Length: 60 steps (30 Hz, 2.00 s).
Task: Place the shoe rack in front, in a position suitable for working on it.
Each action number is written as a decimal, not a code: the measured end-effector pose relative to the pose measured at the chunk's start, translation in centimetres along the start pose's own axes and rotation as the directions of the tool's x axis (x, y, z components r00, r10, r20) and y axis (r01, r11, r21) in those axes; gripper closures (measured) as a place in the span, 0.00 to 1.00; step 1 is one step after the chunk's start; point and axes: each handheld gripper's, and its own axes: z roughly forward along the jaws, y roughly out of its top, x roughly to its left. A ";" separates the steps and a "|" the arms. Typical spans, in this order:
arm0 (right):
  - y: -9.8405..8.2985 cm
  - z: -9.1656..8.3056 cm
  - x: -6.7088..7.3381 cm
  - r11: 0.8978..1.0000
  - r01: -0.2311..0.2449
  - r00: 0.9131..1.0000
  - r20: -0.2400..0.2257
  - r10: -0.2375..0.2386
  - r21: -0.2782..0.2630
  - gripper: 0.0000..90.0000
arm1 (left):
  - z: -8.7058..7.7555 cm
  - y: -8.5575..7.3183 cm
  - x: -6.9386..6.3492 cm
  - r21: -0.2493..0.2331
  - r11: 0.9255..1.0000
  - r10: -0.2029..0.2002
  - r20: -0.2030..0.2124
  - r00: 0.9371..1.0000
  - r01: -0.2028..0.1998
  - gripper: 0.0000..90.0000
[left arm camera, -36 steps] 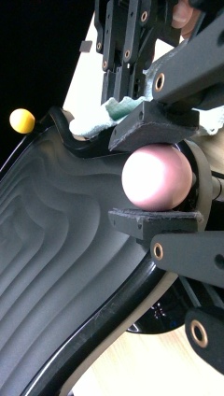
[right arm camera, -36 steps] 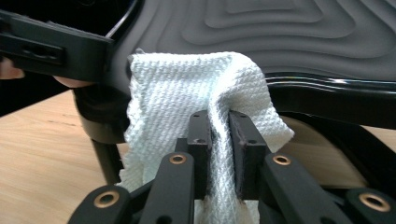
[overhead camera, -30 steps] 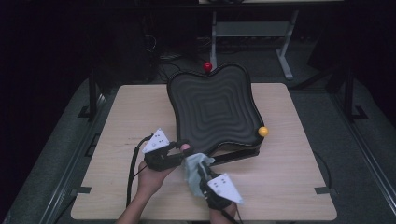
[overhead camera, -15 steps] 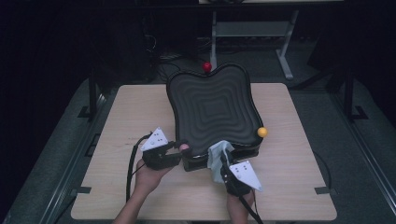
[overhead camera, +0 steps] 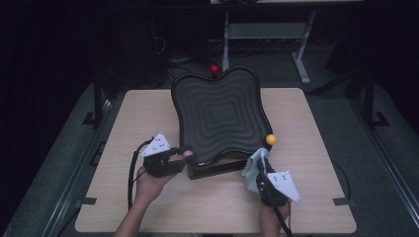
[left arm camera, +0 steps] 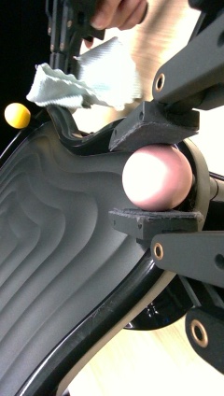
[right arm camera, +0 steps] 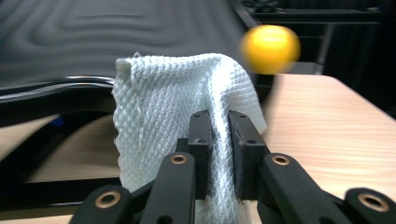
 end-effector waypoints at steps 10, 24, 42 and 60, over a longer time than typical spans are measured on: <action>0.7 0.3 -0.5 1.000 -0.024 0.999 -0.037 0.024 -0.010 0.89 | -0.1 -0.1 0.1 -0.006 1.000 -0.004 -0.008 1.000 0.004 0.67; 4.2 2.0 -1.2 0.998 -0.049 0.998 -0.032 0.047 -0.040 0.89 | -0.1 -0.1 0.2 -0.008 1.000 0.001 -0.005 1.000 -0.001 0.67; 2.2 2.5 -1.9 0.998 -0.064 0.997 -0.039 0.065 0.023 0.89 | 0.2 -0.1 0.1 -0.020 1.000 -0.018 -0.048 0.999 0.017 0.67; -1.5 5.6 8.9 0.940 0.201 0.941 -0.322 -0.108 0.274 0.89 | 0.2 -0.1 0.1 -0.020 0.999 -0.027 -0.048 0.998 0.026 0.66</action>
